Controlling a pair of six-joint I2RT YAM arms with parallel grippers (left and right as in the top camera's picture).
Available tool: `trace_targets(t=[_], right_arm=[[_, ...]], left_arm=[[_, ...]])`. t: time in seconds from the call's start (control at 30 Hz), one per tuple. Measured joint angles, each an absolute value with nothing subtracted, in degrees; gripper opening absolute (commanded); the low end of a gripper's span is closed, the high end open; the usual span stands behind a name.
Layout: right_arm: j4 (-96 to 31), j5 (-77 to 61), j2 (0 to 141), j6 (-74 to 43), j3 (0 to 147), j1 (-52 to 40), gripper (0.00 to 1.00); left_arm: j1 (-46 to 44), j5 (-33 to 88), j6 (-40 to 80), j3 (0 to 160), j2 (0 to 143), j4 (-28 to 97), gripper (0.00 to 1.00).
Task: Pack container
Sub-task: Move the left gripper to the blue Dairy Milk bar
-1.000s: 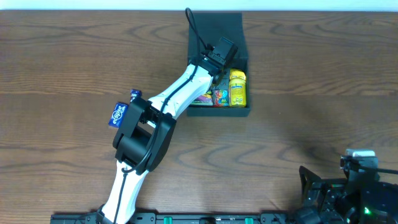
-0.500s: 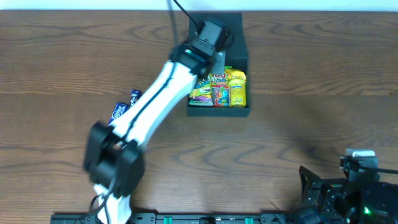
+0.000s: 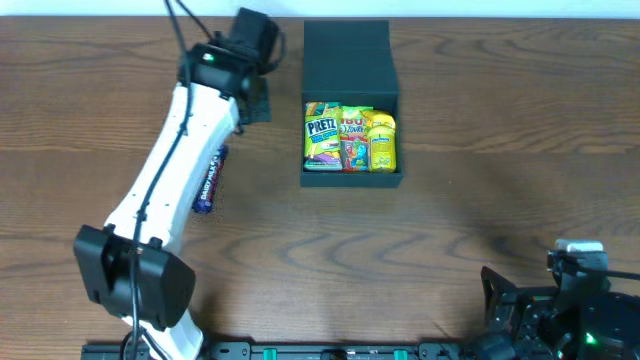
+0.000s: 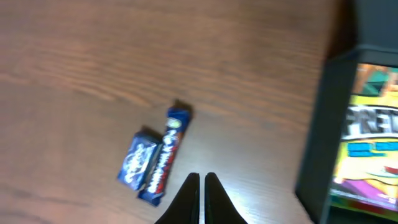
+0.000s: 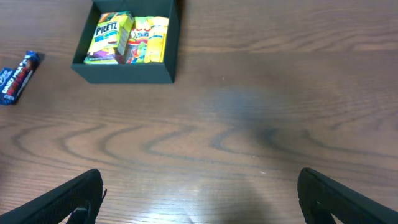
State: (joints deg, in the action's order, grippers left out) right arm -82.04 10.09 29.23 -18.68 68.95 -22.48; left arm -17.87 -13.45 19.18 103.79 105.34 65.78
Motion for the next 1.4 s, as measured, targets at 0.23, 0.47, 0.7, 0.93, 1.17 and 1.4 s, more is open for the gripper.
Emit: trace_targets(t=[0.23,0.47,0.7,0.93,1.17,1.4], right_arm=[[-82.04,10.09,29.23,-18.68,68.95,-22.48,0.99],[-82.06,10.09,29.23,-18.68,68.95,-22.48,0.99],[-82.08,10.09,29.23,-18.68,68.93,-22.48,0.99],[-82.06,10.09,29.23,-18.68,68.95,-22.48,0.99],[-82.06,10.09,29.23,-18.68,68.95,-22.48,0.99],[-82.06,10.09,29.23,-18.68,68.93,-22.48,0.99]], left_arm=[[-14.39,-10.85,17.28,97.45,105.32,63.57,0.06],[-11.05,-5.87,13.06,86.5,105.32,54.48,0.2],[-5.43,-1.69,6.72,77.87,105.23,45.17,0.7],[-3.88,-0.38,-0.75,73.69,105.23,40.12,0.71],[-3.9,-0.16,-7.29,71.07,105.23,35.4,0.76],[-3.9,-0.1,-9.26,66.83,105.23,30.06,0.71]])
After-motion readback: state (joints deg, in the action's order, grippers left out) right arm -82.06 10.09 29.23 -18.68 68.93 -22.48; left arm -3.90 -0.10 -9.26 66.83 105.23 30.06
